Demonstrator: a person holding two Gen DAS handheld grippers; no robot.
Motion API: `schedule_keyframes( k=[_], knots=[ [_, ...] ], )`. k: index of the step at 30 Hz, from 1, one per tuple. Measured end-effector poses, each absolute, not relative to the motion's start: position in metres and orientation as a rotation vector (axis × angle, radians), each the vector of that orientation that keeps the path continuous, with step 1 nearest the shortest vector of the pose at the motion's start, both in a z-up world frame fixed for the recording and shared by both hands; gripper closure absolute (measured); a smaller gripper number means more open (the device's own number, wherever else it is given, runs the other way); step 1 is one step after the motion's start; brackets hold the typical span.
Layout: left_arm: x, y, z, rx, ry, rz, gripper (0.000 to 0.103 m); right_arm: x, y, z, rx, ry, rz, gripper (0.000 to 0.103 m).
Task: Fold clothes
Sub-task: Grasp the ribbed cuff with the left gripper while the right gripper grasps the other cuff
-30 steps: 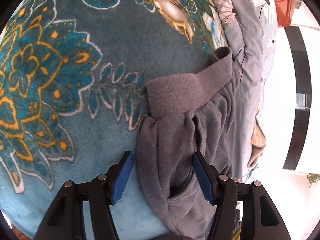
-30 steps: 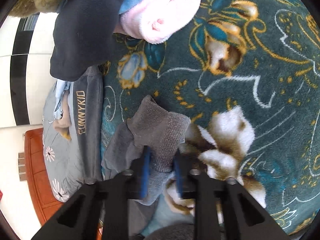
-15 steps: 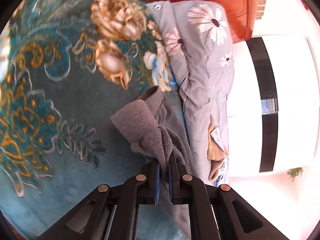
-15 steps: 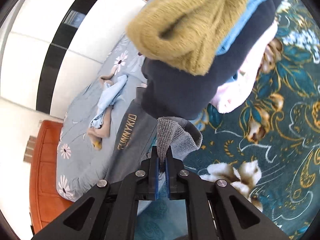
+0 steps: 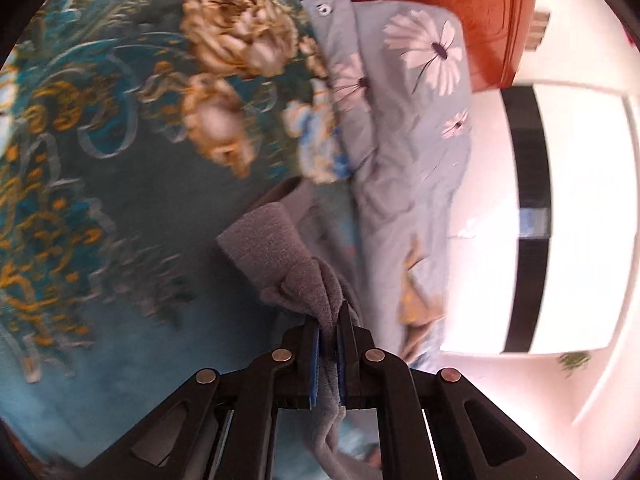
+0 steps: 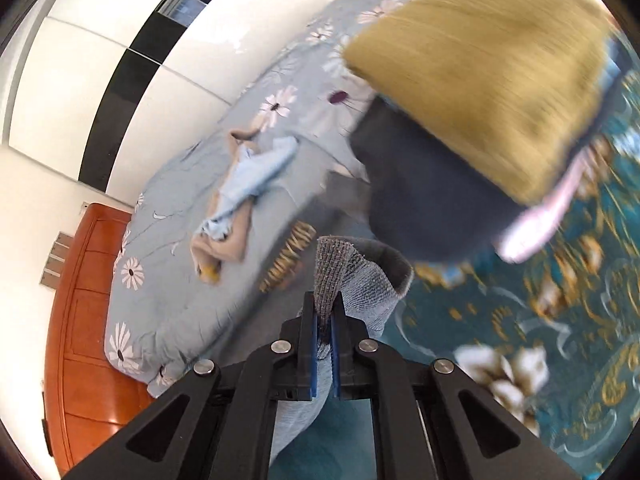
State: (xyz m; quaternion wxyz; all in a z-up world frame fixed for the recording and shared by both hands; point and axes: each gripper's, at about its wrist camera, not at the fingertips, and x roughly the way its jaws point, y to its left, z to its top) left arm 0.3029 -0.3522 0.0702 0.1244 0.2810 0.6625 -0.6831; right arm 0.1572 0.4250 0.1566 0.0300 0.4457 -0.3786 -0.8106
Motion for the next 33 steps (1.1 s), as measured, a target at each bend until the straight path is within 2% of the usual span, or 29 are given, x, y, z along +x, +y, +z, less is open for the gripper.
schedule_keyframes(
  k=[5,15,24,26,28,30,31,32,33],
  knots=[
    [0.242,-0.373,0.061,0.863,1.955,-1.913,0.096,0.082,0.411,0.152,1.484,-1.108,-2.539,0.098],
    [0.118,-0.399,-0.002,1.029,1.869,-1.781,0.094,-0.065,0.377,0.063,1.835,-1.125,-2.487,0.098],
    [0.071,-0.406,-0.037,1.095,1.757,-1.796,0.093,-0.108,0.356,0.031,1.915,-0.943,-2.511,0.098],
    [0.070,-0.403,-0.035,1.101,1.740,-1.824,0.088,-0.108,0.353,0.030,1.911,-0.883,-2.521,0.098],
    [0.072,-0.400,-0.026,1.112,1.738,-1.884,0.066,-0.107,0.351,0.034,1.903,-0.826,-2.521,0.097],
    [0.074,-0.396,-0.015,1.124,1.740,-1.941,0.051,-0.102,0.351,0.039,1.876,-0.792,-2.513,0.092],
    [0.077,-0.393,-0.007,1.133,1.725,-1.977,0.044,-0.097,0.351,0.042,1.854,-0.790,-2.506,0.084],
    [0.080,-0.390,0.001,1.142,1.708,-2.012,0.043,-0.093,0.352,0.046,1.832,-0.788,-2.500,0.073],
    [0.084,-0.388,0.009,1.149,1.683,-2.045,0.041,-0.086,0.353,0.051,1.802,-0.787,-2.504,0.067]
  ],
)
